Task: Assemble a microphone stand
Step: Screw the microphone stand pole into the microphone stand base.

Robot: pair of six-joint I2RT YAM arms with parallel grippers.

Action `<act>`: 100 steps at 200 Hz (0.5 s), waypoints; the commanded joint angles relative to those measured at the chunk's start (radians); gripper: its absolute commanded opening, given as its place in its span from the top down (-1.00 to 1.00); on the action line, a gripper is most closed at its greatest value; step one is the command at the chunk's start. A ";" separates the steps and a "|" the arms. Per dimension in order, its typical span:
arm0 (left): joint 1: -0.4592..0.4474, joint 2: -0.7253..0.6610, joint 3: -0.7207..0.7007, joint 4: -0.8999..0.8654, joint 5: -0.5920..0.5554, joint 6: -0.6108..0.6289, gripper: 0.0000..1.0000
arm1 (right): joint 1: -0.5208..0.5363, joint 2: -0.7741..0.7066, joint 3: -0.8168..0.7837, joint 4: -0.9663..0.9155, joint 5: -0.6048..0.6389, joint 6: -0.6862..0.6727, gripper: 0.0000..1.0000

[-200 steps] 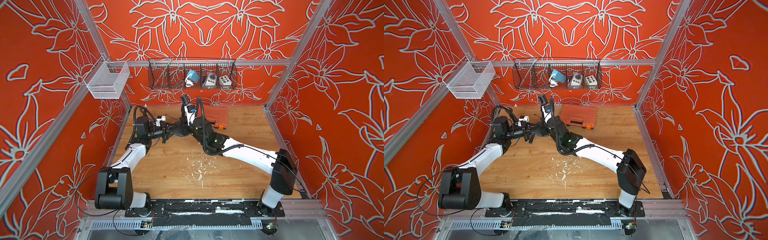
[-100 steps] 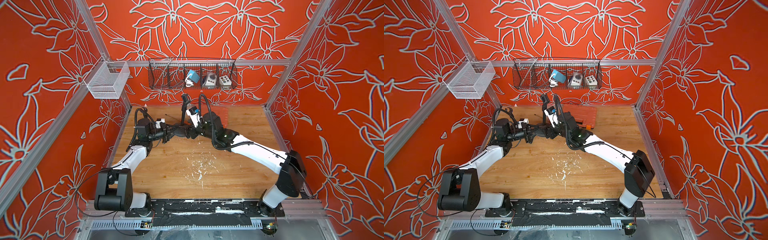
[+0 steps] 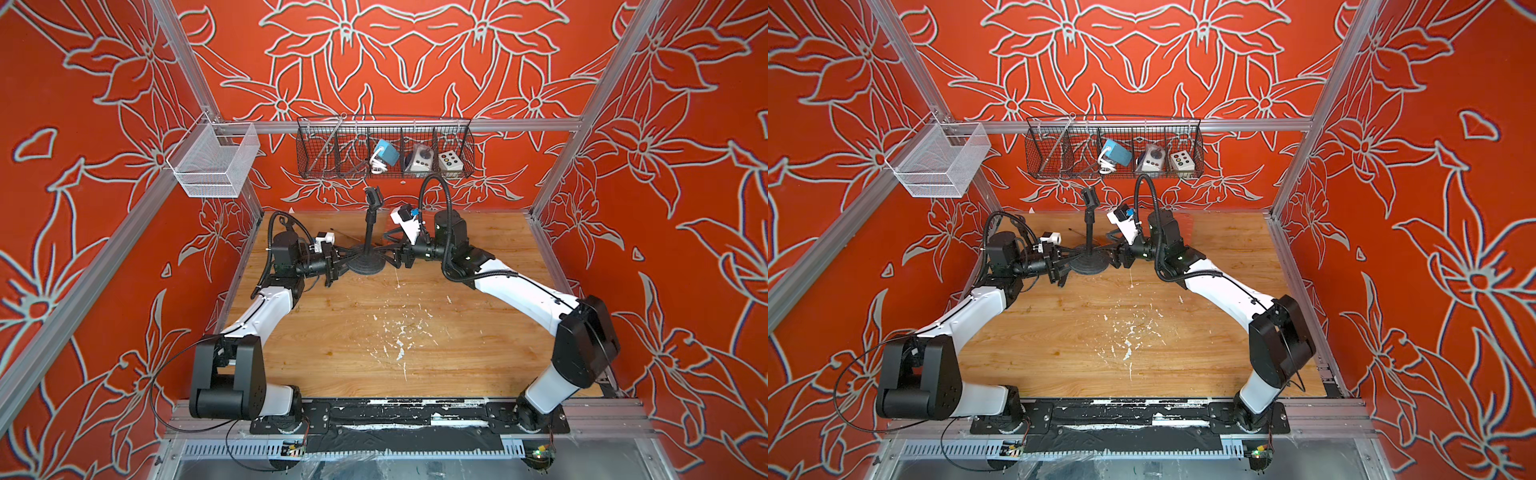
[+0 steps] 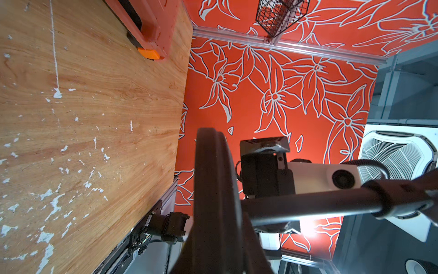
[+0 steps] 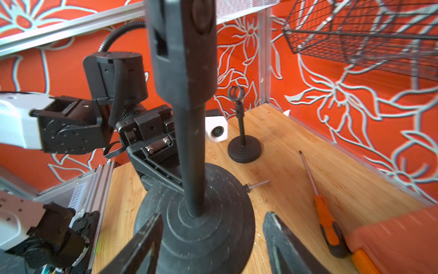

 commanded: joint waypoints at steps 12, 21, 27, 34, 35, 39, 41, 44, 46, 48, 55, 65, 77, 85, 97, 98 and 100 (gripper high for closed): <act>0.005 -0.019 0.039 0.025 0.065 0.034 1.00 | -0.006 0.062 0.077 0.021 -0.132 -0.027 -0.41; 0.005 -0.020 0.039 0.025 0.069 0.034 1.00 | -0.004 0.076 0.089 0.032 -0.135 -0.016 -0.39; 0.006 -0.020 0.038 0.026 0.069 0.034 1.00 | -0.004 0.086 0.094 0.043 -0.135 -0.005 -0.36; 0.004 -0.019 0.037 0.025 0.069 0.035 1.00 | -0.004 0.095 0.100 0.062 -0.138 0.012 -0.34; 0.004 -0.019 0.037 0.025 0.070 0.035 1.00 | -0.004 0.097 0.100 0.065 -0.137 0.013 -0.33; 0.004 -0.020 0.036 0.024 0.069 0.035 1.00 | -0.003 0.102 0.101 0.079 -0.139 0.022 -0.32; 0.004 -0.019 0.036 0.025 0.070 0.035 1.00 | -0.003 0.105 0.101 0.087 -0.139 0.026 -0.31; 0.004 -0.019 0.037 0.025 0.070 0.036 1.00 | -0.003 0.108 0.102 0.097 -0.136 0.032 -0.30; 0.003 -0.019 0.037 0.025 0.070 0.036 1.00 | -0.002 0.110 0.103 0.103 -0.135 0.036 -0.28; 0.004 -0.020 0.037 0.026 0.071 0.035 1.00 | -0.001 0.112 0.104 0.109 -0.134 0.039 -0.27; 0.004 -0.020 0.038 0.026 0.072 0.036 1.00 | 0.001 0.119 0.105 0.122 -0.133 0.048 -0.23; 0.003 -0.018 0.038 0.024 0.073 0.038 1.00 | 0.005 0.127 0.112 0.129 -0.122 0.052 -0.19; 0.004 -0.017 0.040 0.021 0.073 0.040 1.00 | 0.012 0.133 0.114 0.138 -0.108 0.055 -0.16; 0.003 -0.014 0.040 0.021 0.073 0.041 1.00 | 0.018 0.135 0.113 0.148 -0.101 0.059 -0.15; 0.002 -0.010 0.042 0.021 0.073 0.041 1.00 | 0.028 0.134 0.105 0.171 -0.079 0.067 -0.12; 0.001 -0.010 0.043 0.021 0.073 0.041 1.00 | 0.028 0.134 0.103 0.174 -0.075 0.067 -0.11; 0.002 -0.009 0.043 0.021 0.074 0.041 1.00 | 0.030 0.134 0.101 0.178 -0.070 0.069 -0.09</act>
